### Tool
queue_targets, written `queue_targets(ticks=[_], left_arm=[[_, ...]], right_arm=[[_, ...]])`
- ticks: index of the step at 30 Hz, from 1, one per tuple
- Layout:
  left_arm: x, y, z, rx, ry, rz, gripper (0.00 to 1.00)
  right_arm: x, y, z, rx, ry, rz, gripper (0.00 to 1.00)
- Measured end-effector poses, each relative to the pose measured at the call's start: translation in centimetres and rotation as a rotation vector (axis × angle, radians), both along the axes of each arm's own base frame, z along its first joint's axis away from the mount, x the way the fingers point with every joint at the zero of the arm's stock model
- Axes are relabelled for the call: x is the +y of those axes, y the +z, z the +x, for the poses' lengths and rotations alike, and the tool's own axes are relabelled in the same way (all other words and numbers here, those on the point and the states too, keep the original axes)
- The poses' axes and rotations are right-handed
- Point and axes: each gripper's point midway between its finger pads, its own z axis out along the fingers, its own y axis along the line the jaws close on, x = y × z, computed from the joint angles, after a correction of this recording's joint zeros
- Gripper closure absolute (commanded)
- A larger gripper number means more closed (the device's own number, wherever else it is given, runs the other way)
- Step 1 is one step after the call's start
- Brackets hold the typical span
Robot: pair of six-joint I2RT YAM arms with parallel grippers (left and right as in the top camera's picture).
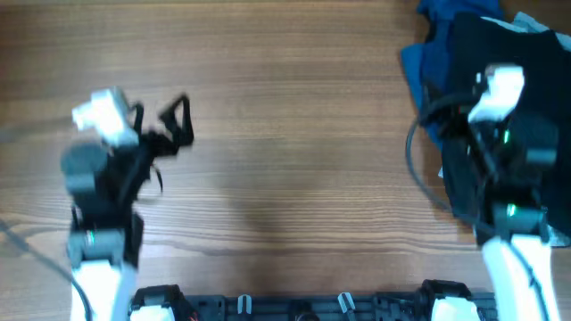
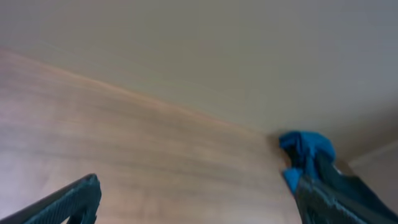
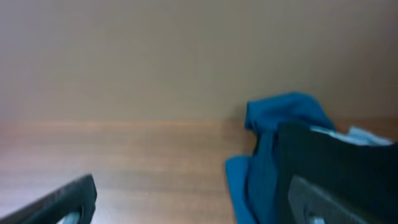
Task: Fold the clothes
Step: 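Reach the right gripper into the clothes pile and grasp the black shorts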
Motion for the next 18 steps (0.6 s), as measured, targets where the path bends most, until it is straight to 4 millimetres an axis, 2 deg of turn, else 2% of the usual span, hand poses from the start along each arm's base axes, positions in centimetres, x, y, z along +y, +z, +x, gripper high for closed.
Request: queue_targets(ticks=[2,3,5,7,10,13,15,18], left_arm=[[-0.4,-0.2,2.3,0.11,-0.028,-0.018,0.0],[-0.8,-0.8,4.1,0.206,-0.049,-0.033,0.01],[-1.8,-2.0,5.9,0.31,-0.086,-0.033,0.0],[-3.7,-2.9,7.3,0.375,-0.149,-0.005,0.0],[-6.3,-4.0,7.9,0.407,-0.247,0.064,0.0],[-8.1,-5.5,7.7,0.432,-0.327,0.126,0.0],[-8.2,-6.6,7.5,0.467,-0.343,0.132,0.0],[-8.1,-7.9,6.5,0.536,-0.351,0.129,0.0]], right_arm=[[-0.2,0.1,1.7,0.118,-0.002,0.01,0.0],[-0.4,0.4,2.6,0.158,-0.004,0.013,0.0],[-0.7,-0.4,3.1,0.262,-0.009,0.024,0.0],[-0.7,-1.8,2.9,0.347,-0.008,0.035,0.0],[0.3,-5.1,1.0,0.512,0.042,0.072,0.0],[1.2,-8.5,-2.8,0.736,0.041,0.155,0.0],[0.3,-9.9,-4.8,0.852,-0.095,0.265,0.0],[-1.8,-12.6,-6.5,0.936,-0.283,0.36,0.0]])
